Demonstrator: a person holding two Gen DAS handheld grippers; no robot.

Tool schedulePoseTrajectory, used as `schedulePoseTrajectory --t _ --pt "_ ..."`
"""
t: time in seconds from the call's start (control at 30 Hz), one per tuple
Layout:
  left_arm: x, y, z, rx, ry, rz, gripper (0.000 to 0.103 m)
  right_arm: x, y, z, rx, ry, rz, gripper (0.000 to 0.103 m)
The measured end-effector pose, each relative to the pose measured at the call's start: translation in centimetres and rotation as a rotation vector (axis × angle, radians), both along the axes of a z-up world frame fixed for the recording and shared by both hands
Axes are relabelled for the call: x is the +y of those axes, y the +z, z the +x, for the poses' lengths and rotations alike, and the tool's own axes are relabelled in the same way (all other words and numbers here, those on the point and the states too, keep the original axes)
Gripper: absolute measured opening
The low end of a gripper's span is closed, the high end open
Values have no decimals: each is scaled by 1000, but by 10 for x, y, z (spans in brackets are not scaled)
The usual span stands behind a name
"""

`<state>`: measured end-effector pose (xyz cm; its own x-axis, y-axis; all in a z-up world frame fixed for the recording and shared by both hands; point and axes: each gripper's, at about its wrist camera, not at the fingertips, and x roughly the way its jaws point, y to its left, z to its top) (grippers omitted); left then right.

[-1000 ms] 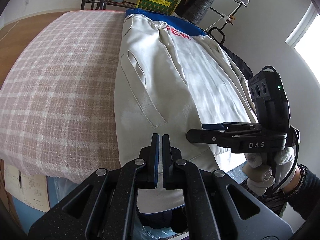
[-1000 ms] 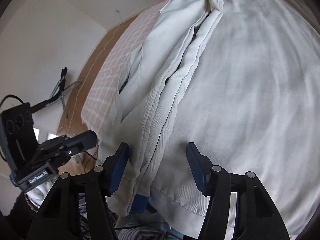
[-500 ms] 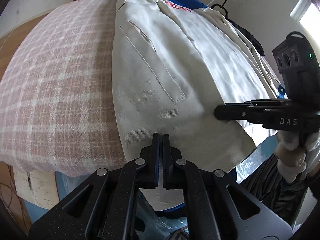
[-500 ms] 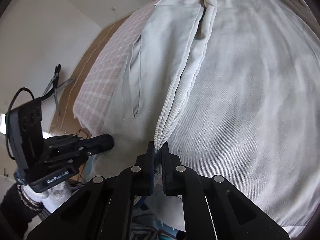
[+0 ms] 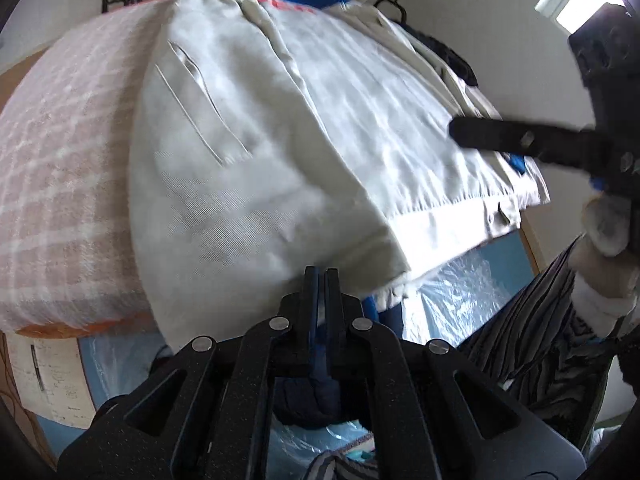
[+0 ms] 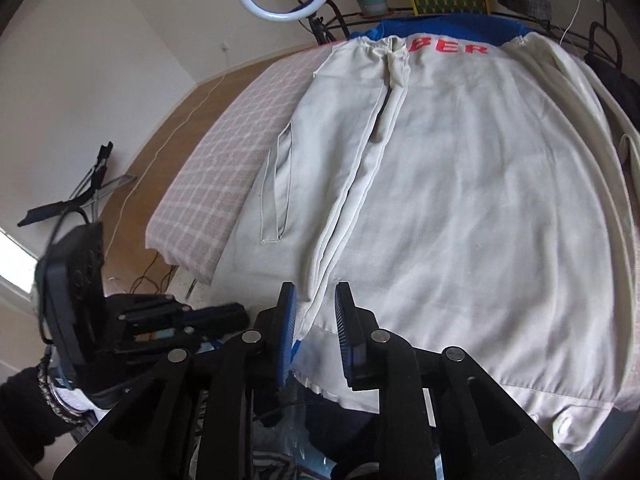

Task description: Fold large clothes

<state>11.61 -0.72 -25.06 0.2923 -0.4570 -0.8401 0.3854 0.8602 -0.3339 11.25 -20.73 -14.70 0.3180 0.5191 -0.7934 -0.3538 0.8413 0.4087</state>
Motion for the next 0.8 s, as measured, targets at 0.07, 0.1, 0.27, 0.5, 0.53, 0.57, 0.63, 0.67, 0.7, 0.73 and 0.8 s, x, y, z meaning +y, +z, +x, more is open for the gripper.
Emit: schedulePoseTrajectory --t 0.07,0.1,0.27,0.5,0.53,0.57,0.63,0.67,0.7,0.73,0.8 --pt "-7 -2 -5 -22 2 56 0 -8 15 -6 -23 -22 -3 25" --pt "-10 2 -7 -34 0 66 0 -11 22 -10 -33 -29 -1 26" --pt "-8 37 -16 -111 53 -28 0 -35 54 -23 -119 -88 -31 51" --pt "-17 76 -10 -202 74 -124 2 -90 76 -27 -148 -247 -60 54" --pt "-20 82 -9 -217 75 -119 4 -98 80 -27 -166 -257 -74 54" --pt "-23 85 -7 -225 75 -120 5 -105 83 -26 -189 -261 -90 54" --pt "-30 92 -4 -236 72 -122 11 -121 84 -28 -229 -265 -121 58" --pt "-34 95 -2 -242 66 -124 16 -131 83 -28 -238 -272 -130 61" --pt "-39 97 -1 -247 61 -125 19 -142 81 -26 -237 -283 -133 64" --pt "-44 98 1 -251 58 -126 24 -153 78 -25 -232 -299 -131 65" --pt "-54 102 7 -249 49 -135 25 -177 71 -21 -216 -325 -132 65"
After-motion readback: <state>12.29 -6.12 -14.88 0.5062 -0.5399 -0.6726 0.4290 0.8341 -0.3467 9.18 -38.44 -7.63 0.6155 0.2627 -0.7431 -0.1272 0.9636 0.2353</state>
